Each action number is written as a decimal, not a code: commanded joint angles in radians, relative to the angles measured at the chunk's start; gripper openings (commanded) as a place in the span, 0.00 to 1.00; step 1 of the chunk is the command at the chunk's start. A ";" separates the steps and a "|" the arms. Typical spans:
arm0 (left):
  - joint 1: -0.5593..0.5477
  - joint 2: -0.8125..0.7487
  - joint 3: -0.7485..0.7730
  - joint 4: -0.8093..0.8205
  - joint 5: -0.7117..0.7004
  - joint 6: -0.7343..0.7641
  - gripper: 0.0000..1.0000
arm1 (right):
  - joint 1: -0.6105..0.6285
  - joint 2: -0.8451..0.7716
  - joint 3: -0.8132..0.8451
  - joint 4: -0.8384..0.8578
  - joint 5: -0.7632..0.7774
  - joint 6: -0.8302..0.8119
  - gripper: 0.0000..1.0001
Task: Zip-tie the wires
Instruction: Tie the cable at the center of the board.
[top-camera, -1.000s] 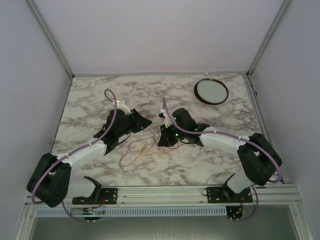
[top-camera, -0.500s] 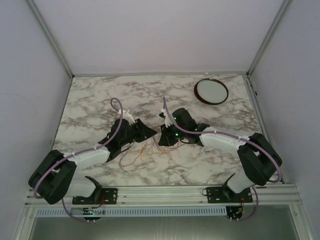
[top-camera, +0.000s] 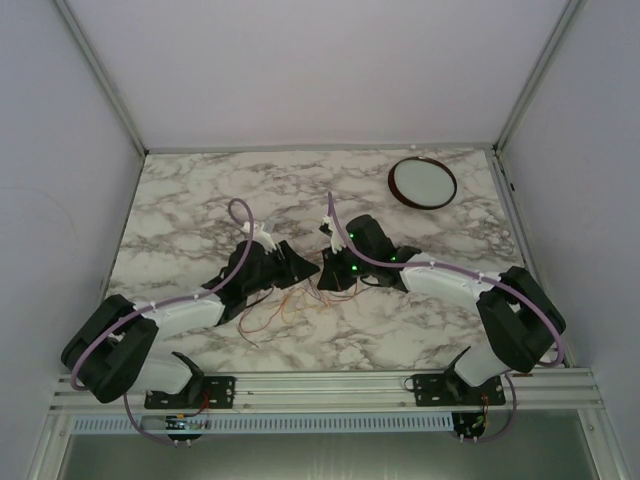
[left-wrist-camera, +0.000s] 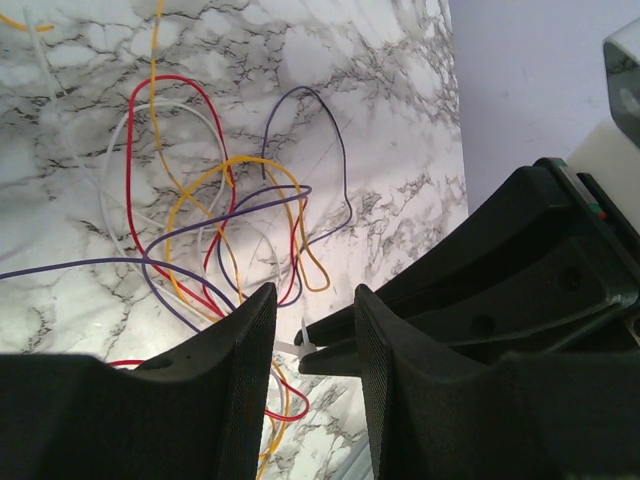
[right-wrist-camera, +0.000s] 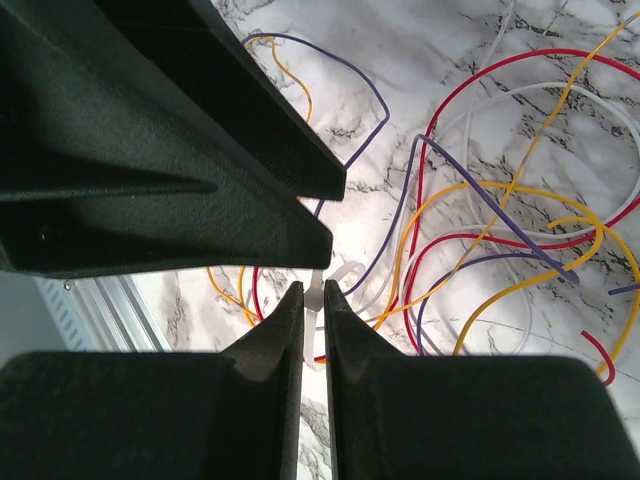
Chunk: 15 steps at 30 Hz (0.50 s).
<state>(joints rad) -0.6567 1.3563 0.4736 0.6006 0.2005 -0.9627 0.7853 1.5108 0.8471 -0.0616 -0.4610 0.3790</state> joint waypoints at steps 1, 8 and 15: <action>-0.019 0.005 -0.002 0.031 -0.012 -0.011 0.39 | -0.007 -0.026 0.041 0.013 0.007 0.010 0.03; -0.036 0.034 -0.030 0.107 -0.015 -0.048 0.38 | -0.008 -0.022 0.042 0.013 0.004 0.013 0.03; -0.054 0.053 -0.025 0.104 -0.036 -0.055 0.37 | -0.008 -0.024 0.040 0.023 0.017 0.035 0.03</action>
<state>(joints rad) -0.6956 1.3960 0.4511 0.6537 0.1818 -1.0031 0.7830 1.5078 0.8490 -0.0647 -0.4595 0.3874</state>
